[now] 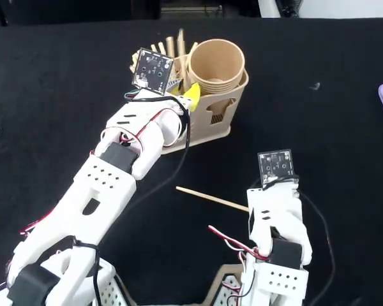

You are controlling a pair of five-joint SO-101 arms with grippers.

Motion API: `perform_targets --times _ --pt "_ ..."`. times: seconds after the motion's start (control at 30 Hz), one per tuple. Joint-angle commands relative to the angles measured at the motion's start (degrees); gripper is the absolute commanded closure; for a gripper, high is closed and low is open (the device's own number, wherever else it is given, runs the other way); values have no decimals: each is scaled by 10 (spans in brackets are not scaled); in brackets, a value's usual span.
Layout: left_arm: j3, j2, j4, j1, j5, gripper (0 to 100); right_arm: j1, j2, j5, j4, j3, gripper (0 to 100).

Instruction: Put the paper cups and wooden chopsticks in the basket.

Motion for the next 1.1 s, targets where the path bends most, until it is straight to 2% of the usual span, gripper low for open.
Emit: perform_targets --times 0.0,0.13,0.3,0.6,0.7,0.77,0.83,0.9,1.07 --pt "-30 -11 -3 -1 4 880 -4 -45 -5 0 -3 984" --pt "-54 -18 -3 -12 2 880 -4 -45 -5 0 -3 984" --pt "-86 -100 4 -50 0 881 -4 -45 -5 0 -3 982" --pt "-142 -243 224 -169 0 877 -4 -45 -5 0 -3 981" --pt "-106 -256 324 -224 0 877 -10 -51 33 -2 -6 963" --pt "-62 -248 358 -276 0 877 -27 -45 69 4 -6 906" --pt "-7 -234 363 -332 0 877 -36 -45 77 15 -7 853" --pt "52 -213 362 -368 0 877 -35 -45 78 24 -29 855" --pt "151 -135 356 -379 -6 877 -39 -45 94 86 -153 897"
